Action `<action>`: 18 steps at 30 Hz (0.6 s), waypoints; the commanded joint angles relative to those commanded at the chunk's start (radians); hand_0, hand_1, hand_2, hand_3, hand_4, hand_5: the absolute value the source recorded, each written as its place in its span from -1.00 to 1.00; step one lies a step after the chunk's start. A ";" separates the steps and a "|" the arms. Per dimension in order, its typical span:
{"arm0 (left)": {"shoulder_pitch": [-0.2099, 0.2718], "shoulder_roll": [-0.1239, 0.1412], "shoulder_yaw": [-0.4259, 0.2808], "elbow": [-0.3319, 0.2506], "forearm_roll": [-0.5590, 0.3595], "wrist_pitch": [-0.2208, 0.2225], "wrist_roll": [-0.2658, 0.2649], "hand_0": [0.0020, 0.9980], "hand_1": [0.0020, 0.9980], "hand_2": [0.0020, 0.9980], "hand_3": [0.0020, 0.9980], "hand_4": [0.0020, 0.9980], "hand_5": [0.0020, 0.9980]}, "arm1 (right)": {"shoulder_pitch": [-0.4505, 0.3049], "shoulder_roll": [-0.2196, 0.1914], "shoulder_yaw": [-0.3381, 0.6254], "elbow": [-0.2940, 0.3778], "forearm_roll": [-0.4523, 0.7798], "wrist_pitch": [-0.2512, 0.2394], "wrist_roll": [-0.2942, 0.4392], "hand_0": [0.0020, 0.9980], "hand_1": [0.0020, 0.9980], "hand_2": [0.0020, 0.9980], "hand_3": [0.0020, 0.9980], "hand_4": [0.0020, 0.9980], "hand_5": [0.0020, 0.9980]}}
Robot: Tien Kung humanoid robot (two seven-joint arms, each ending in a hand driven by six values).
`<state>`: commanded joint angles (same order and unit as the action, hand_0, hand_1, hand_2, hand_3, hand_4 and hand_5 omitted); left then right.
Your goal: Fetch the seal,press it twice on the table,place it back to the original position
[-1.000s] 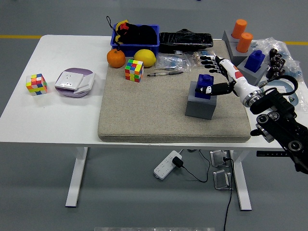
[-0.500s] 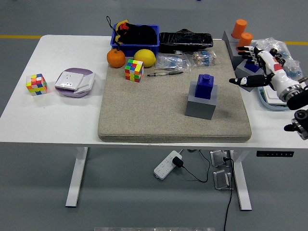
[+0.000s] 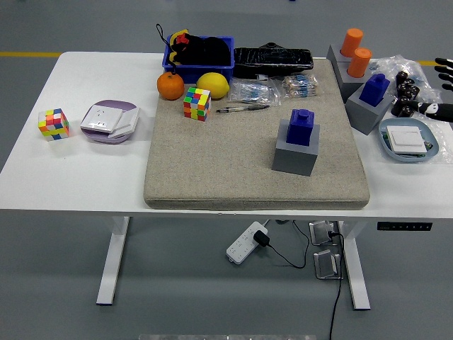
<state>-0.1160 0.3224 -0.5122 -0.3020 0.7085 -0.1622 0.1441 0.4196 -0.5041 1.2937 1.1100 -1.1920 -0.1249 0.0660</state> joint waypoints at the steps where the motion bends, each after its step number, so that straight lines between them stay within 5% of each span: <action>1: 0.000 0.000 -0.002 0.000 0.000 0.000 -0.001 0.65 0.59 0.53 0.63 0.50 -0.39 | -0.008 -0.003 0.014 0.006 0.006 0.002 -0.001 0.81 0.79 0.75 0.71 1.00 -0.55; 18: -0.003 0.002 -0.015 0.001 0.006 0.002 0.000 0.65 0.60 0.53 0.63 0.50 -0.39 | -0.052 -0.016 0.125 0.077 0.010 0.025 -0.033 0.80 0.77 0.72 0.71 1.00 -0.33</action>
<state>-0.1193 0.3241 -0.5272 -0.3007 0.7141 -0.1599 0.1438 0.3678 -0.5204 1.4188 1.1871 -1.1819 -0.0997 0.0331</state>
